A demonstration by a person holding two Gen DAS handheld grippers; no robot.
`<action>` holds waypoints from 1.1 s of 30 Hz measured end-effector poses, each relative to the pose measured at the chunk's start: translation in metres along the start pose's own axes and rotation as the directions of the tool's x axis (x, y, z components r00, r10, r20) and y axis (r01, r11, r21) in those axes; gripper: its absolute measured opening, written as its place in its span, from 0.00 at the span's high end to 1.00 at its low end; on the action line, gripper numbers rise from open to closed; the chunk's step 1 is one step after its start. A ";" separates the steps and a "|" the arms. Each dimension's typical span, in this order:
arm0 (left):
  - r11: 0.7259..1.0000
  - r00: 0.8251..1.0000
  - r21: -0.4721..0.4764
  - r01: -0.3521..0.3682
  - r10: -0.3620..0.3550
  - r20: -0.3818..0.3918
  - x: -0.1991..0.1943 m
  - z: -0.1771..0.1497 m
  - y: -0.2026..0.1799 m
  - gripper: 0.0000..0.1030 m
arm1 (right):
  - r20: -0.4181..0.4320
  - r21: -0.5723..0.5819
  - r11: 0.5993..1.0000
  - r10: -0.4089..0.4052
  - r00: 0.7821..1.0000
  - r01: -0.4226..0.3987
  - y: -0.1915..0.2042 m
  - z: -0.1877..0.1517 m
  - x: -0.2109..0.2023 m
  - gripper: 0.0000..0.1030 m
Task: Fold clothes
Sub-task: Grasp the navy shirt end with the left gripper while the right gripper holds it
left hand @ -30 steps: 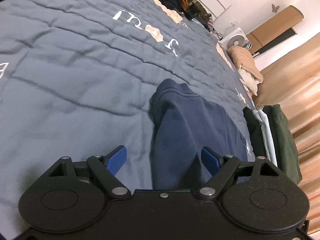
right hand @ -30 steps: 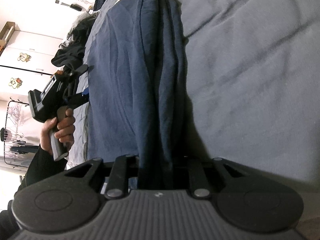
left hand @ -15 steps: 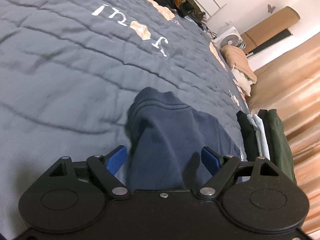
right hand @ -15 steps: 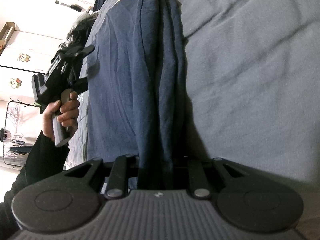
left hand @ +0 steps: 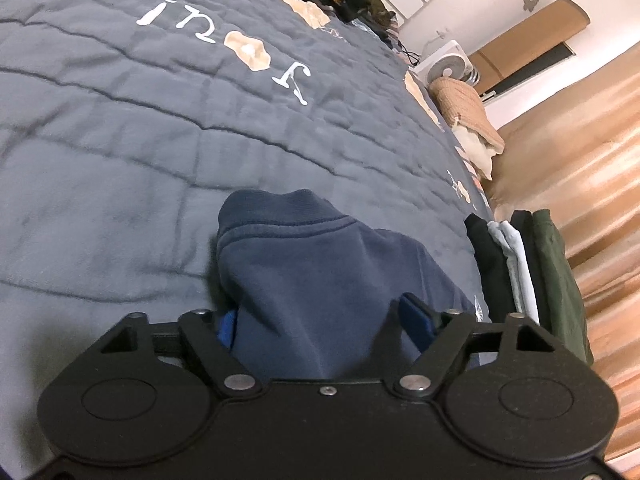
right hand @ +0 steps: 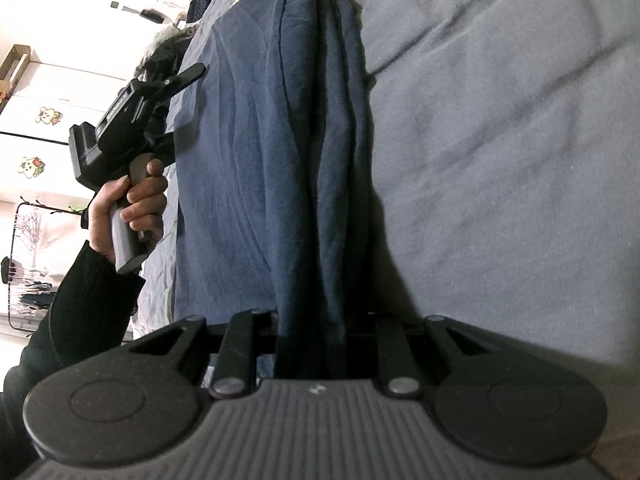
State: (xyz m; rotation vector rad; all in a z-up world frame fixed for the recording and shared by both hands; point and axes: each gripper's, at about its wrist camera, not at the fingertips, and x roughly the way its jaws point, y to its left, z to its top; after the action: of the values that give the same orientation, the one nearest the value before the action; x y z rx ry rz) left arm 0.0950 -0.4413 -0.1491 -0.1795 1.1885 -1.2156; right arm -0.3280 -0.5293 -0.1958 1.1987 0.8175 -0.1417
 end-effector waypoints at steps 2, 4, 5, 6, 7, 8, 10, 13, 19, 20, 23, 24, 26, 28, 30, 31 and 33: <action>1.000 1.000 0.010 0.006 -0.006 -0.005 -0.003 0.001 0.002 0.44 | 0.003 0.003 1.000 0.002 1.000 -0.002 -0.001 0.000 -0.002 0.81; 1.000 1.000 0.021 0.014 -0.014 -0.010 -0.007 0.001 0.005 0.48 | 0.005 0.003 1.000 0.002 1.000 -0.002 -0.002 -0.001 -0.004 0.81; 1.000 1.000 0.017 0.015 -0.014 -0.015 -0.008 0.002 0.008 0.48 | 0.006 0.003 1.000 0.002 1.000 -0.002 -0.002 -0.001 -0.005 0.81; 1.000 1.000 0.000 0.011 -0.011 -0.021 -0.007 0.002 0.012 0.48 | 0.007 0.003 1.000 0.002 1.000 -0.002 -0.003 0.000 -0.006 0.81; 1.000 1.000 -0.013 0.012 -0.013 -0.024 -0.005 0.002 0.015 0.46 | 0.006 0.003 1.000 0.002 1.000 -0.002 -0.004 0.000 -0.008 0.81; 1.000 1.000 -0.020 0.018 -0.019 -0.022 -0.003 0.002 0.015 0.44 | 0.006 0.003 1.000 0.001 1.000 -0.001 -0.005 0.001 -0.009 0.81; 0.999 0.999 -0.035 0.030 -0.031 -0.019 0.002 0.001 0.016 0.38 | 0.006 0.003 1.000 0.001 1.000 -0.001 -0.006 0.001 -0.011 0.81; 0.998 0.998 -0.038 0.051 -0.052 -0.029 0.009 0.001 0.014 0.32 | 0.008 0.004 1.000 0.001 1.000 -0.001 -0.007 0.000 -0.011 0.81; 0.995 0.992 -0.005 0.100 -0.100 -0.077 0.020 0.003 0.004 0.62 | 0.011 0.007 1.000 0.002 1.000 -0.003 -0.009 -0.003 -0.009 0.81; 0.994 0.990 0.000 0.109 -0.108 -0.086 0.022 0.004 0.002 0.69 | 0.012 0.008 1.000 0.003 1.000 -0.003 -0.009 -0.003 -0.009 0.81; 0.995 0.992 0.016 0.097 -0.095 -0.081 0.021 0.003 -0.002 0.73 | 0.013 0.011 1.000 0.006 1.000 -0.006 -0.011 -0.003 -0.009 0.81; 0.996 0.993 0.021 0.090 -0.088 -0.078 0.021 0.003 -0.003 0.73 | 0.013 0.013 1.000 0.006 1.000 -0.006 -0.011 -0.003 -0.010 0.81; 0.997 0.995 0.032 0.077 -0.075 -0.070 0.020 0.002 -0.006 0.75 | 0.015 0.016 1.000 0.006 1.000 -0.006 -0.011 -0.003 -0.010 0.81; 0.997 0.996 0.043 0.064 -0.061 -0.063 0.019 0.001 -0.008 0.75 | 0.022 0.020 1.000 0.001 1.000 -0.002 -0.009 -0.003 -0.012 0.81; 0.997 0.997 0.046 0.055 -0.053 -0.058 0.018 0.000 -0.009 0.72 | 0.029 0.024 1.000 -0.002 1.000 0.001 -0.008 -0.004 -0.011 0.81; 0.998 0.996 0.036 0.060 -0.057 -0.061 0.018 0.000 -0.006 0.66 | 0.033 0.025 1.000 -0.003 0.999 0.002 -0.008 -0.003 -0.011 0.81; 0.998 0.996 0.017 0.068 -0.067 -0.067 0.017 0.000 -0.001 0.62 | 0.039 0.029 1.000 0.001 0.999 -0.002 -0.008 -0.004 -0.011 0.81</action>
State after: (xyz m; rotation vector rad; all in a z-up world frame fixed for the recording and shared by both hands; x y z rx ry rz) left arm 0.0921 -0.4550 -0.1584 -0.1676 1.2363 -1.3001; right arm -0.3423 -0.5326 -0.1954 1.2198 0.7831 -0.1756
